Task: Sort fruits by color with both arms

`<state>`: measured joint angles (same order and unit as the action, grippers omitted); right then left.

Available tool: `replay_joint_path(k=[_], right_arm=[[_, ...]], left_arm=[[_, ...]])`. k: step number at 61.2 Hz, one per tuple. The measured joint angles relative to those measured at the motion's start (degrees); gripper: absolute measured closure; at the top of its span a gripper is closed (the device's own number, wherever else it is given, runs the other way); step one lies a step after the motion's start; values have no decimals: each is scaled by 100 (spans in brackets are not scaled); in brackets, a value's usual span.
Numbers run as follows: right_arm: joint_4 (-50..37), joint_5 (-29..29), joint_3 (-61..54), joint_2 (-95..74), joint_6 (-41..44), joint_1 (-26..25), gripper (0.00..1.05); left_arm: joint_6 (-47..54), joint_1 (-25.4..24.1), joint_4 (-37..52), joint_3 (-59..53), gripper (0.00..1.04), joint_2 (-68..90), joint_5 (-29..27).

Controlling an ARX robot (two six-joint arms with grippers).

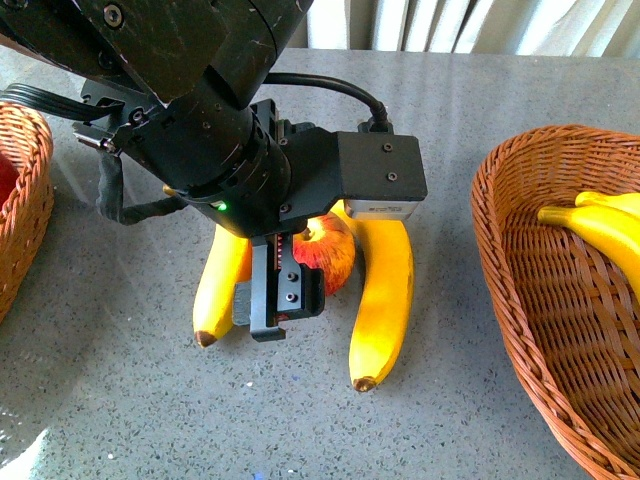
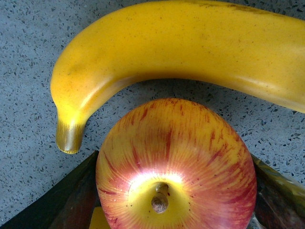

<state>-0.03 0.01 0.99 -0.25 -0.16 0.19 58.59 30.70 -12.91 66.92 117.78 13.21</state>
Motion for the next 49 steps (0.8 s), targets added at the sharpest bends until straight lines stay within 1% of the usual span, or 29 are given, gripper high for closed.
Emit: replay_joint_path(k=[5,15,25,32,37,41,49], right_arm=[[0,0,0,0,0,2,9],[0,0,0,0,0,2,9],[0,0,0,0,0,2,9],[0,0,0,0,0,0,9],[0,0,0,0,0,2,9],[0,0,0,0,0,2,9],[0,0,0,0,0,2,9]], left_arm=[[0,13,0,0,30,0,-7],[-42,57,-7,-2,31,-26,0],[-234,44,-160,-149,31,-382,160],[-411,-77,-245,-291,31,-870,337],[-560,-306,-264,-442,31,-1379,485],[-619,-503,-269,-562,31,-1692,498],[-640,-1132,-308,-898,31,-2275,452]])
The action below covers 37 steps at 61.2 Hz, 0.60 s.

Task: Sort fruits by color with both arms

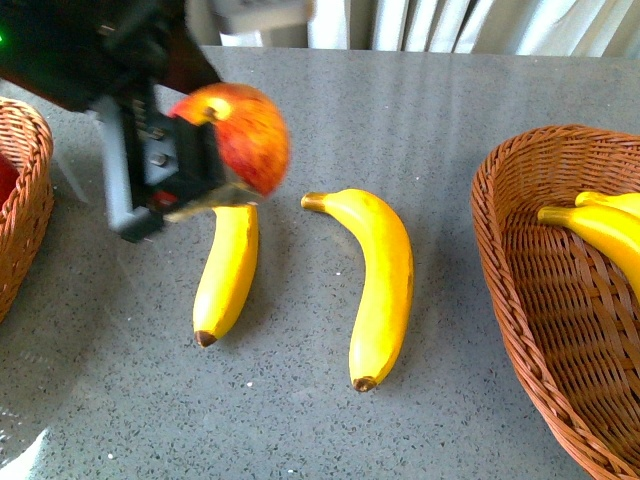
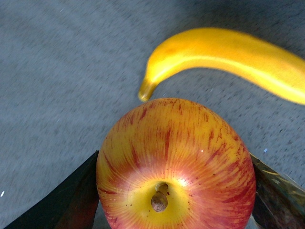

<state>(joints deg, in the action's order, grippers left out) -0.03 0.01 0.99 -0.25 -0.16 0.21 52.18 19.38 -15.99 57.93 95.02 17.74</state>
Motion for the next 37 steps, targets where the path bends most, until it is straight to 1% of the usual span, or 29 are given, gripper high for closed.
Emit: replay_joint_path(k=[12,17,29,31,37], right_arm=[[0,0,0,0,0,-2,9],[0,0,0,0,0,0,9],[0,0,0,0,0,0,9],[0,0,0,0,0,0,9],[0,0,0,0,0,0,9]], left_arm=[[-17,-1104,-50,-420,31,-389,2],[-42,-1493,-35,-514,31,-490,35],[-190,-2822,249,-800,31,-501,186],[-251,-2997,306,-848,31,-457,188],[-374,-3276,424,-968,31,-380,205]])
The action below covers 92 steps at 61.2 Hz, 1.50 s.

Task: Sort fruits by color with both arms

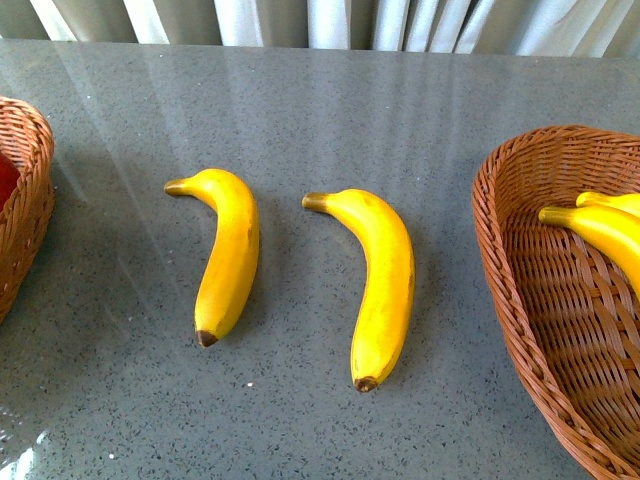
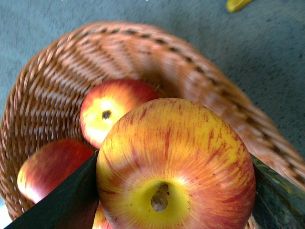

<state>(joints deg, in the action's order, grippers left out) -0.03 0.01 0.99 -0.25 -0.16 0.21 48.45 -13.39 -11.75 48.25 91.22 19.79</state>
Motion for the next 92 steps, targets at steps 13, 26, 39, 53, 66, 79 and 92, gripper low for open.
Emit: replay_joint_path(k=[13,26,39,53,66,79,92], right_arm=[[0,0,0,0,0,0,9],[0,0,0,0,0,0,9],[0,0,0,0,0,0,9],[0,0,0,0,0,0,9],[0,0,0,0,0,0,9],[0,0,0,0,0,-2,9],[0,0,0,0,0,0,9]], left_arm=[[-221,-181,212,-378,11,26,195],[-337,-136,424,-546,9,26,256],[-498,-210,514,-671,9,-57,490],[-1510,-352,1174,-879,9,-1137,1587],[-3217,-697,2015,-1266,9,-2352,2415],[-4583,-144,5117,-2855,44,-3112,-479],[-4791,372,5149,-3687,88,-3974,-1045]])
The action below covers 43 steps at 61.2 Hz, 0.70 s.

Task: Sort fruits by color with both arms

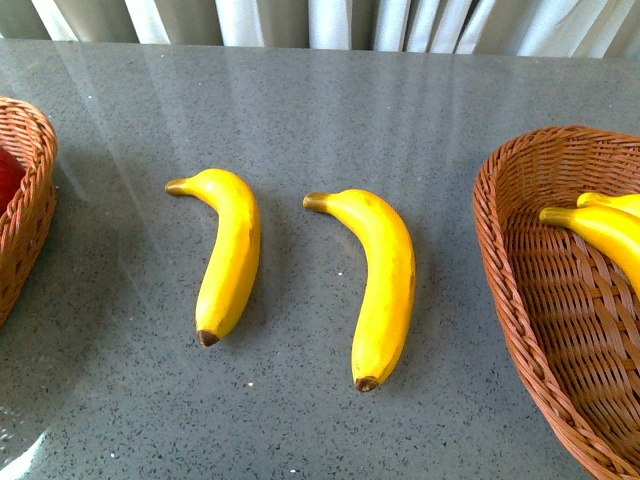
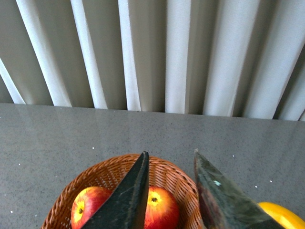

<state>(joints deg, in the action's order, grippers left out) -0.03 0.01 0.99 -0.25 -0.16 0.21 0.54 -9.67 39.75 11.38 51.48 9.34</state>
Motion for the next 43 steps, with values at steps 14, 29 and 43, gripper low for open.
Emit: replay_joint_path(k=[14,29,43], right_arm=[[0,0,0,0,0,0,9],[0,-2,0,0,0,0,9],[0,0,0,0,0,0,9]], left_arm=[[-37,337,-341,-468,103,-798,-330],[-42,940,-833,-754,103,-1593,-892],[-42,960,-1084,-1071,103,-2205,-938]])
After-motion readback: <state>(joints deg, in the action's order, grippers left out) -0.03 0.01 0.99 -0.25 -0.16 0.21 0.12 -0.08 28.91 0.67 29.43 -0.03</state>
